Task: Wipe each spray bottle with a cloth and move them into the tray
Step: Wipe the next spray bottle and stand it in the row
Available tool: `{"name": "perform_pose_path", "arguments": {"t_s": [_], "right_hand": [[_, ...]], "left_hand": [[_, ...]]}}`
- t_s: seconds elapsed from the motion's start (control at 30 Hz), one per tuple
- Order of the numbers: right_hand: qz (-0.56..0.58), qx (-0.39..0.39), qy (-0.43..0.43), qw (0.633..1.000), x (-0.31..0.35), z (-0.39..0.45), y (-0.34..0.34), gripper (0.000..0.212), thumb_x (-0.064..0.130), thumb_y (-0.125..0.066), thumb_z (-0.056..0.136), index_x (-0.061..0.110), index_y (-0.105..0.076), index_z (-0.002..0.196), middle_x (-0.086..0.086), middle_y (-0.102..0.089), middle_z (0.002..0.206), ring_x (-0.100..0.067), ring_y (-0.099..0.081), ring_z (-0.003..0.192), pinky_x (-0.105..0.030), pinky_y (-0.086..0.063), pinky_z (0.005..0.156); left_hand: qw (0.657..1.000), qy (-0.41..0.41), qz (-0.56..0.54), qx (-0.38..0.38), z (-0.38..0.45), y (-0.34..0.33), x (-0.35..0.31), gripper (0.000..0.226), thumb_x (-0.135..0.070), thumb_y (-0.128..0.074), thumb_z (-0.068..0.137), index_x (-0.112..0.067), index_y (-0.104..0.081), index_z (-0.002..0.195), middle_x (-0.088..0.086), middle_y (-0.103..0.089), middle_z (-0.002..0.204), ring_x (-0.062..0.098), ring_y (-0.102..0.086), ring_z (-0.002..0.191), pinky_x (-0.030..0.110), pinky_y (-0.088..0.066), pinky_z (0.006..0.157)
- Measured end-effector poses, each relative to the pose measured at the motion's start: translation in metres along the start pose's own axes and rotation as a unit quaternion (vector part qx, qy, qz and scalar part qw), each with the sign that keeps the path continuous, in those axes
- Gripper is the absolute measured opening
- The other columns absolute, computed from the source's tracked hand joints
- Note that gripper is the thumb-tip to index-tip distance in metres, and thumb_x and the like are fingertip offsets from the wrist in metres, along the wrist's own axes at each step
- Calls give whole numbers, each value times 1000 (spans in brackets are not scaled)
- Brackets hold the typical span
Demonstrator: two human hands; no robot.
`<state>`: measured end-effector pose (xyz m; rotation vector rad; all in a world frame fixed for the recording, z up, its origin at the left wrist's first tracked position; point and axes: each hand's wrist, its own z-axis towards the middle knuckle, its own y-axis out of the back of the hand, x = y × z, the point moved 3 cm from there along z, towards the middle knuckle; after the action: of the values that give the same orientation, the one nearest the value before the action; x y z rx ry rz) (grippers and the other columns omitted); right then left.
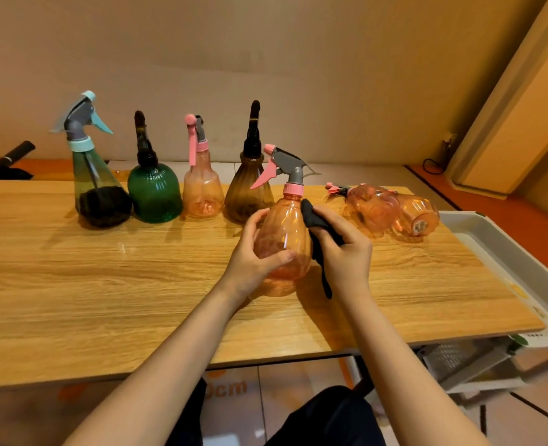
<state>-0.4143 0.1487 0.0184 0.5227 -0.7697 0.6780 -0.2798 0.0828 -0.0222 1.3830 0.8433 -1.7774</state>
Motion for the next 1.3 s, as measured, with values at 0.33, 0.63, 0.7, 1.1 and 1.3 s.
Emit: {"name": "perform_pose_path", "arguments": {"t_s": [0.33, 0.63, 0.7, 1.1, 1.3], "right_hand": [[-102, 49, 120, 986, 14, 7, -10, 37, 2, -62, 77, 5, -64, 114, 5, -54, 119, 0, -45, 116, -8, -34, 99], [-87, 40, 117, 989, -4, -39, -4, 46, -10, -61, 75, 13, -62, 115, 4, -55, 124, -9, -49, 120, -17, -37, 102], [-85, 46, 119, 988, -7, -47, -2, 49, -12, -60, 74, 14, -61, 116, 4, -54, 124, -10, -50, 120, -20, -38, 102], [-106, 81, 137, 982, -7, -56, -1, 51, -14, -55, 68, 7, -65, 113, 2, -54, 126, -1, -43, 125, -15, -34, 104], [-101, 82, 135, 982, -7, -57, -2, 49, -14, -56, 70, 9, -66, 112, 3, -54, 126, 4, -40, 126, -15, -35, 103]], "left_hand": [[999, -23, 16, 32, -2, -4, -1, 78, -23, -68, 75, -38, -26, 139, -15, -40, 137, -16, -48, 115, 11, -45, 87], [998, 2, -58, 19, 1, 1, 4, 78, -26, -64, 76, -31, -26, 144, 2, -45, 143, 9, -53, 123, 24, -49, 92], [997, 11, -73, 15, 1, 2, 5, 84, -34, -71, 70, -33, -28, 142, 2, -48, 140, 11, -55, 121, 24, -50, 90], [995, 24, -98, -11, 6, 8, 12, 91, -37, -73, 68, -27, -30, 148, 7, -48, 142, 21, -54, 124, 31, -51, 91], [994, 25, -107, -23, 4, 9, 10, 90, -35, -74, 66, -29, -33, 146, 7, -50, 140, 21, -56, 122, 32, -53, 89]]}}
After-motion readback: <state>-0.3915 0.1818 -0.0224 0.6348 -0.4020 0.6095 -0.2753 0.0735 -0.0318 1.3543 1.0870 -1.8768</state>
